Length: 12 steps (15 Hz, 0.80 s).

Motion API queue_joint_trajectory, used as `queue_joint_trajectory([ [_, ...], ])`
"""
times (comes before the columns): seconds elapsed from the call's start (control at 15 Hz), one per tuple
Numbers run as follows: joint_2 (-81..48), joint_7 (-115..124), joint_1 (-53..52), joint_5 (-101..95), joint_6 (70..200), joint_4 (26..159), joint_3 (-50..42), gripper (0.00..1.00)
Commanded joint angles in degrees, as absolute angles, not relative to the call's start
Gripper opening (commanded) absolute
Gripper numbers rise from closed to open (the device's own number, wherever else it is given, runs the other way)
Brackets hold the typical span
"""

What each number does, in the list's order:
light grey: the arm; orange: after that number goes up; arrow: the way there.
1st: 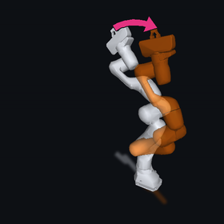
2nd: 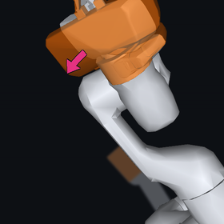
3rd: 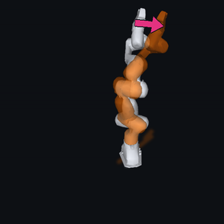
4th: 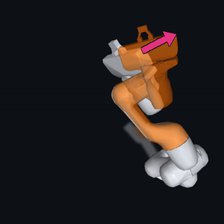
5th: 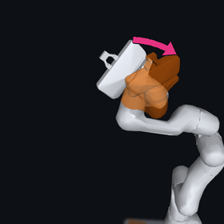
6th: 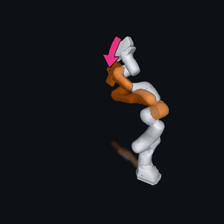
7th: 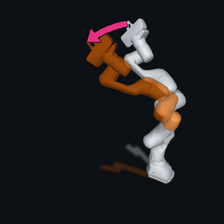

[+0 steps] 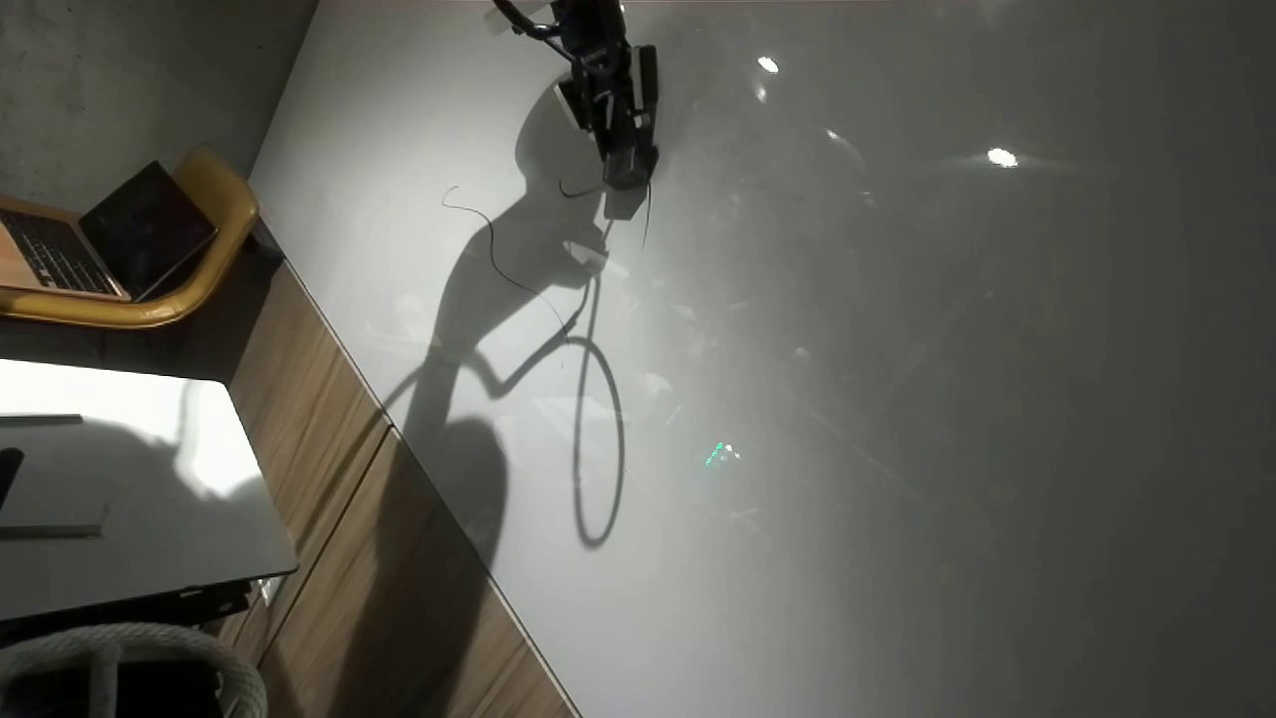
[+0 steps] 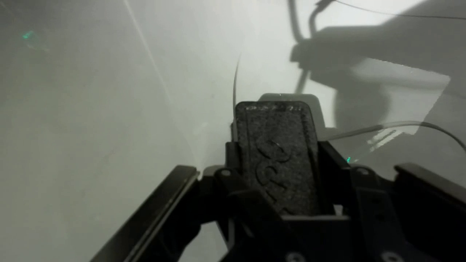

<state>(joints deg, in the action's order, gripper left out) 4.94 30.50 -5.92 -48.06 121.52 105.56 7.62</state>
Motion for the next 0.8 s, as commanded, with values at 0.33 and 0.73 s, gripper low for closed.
queue_joint_trajectory([
  [0.33, 6.13, 27.68, -5.85, -41.03, 121.82, 106.40, 7.33, 0.30],
  [0.73, 10.22, 19.70, 0.31, -39.88, 142.24, 125.70, 0.11, 0.30],
])
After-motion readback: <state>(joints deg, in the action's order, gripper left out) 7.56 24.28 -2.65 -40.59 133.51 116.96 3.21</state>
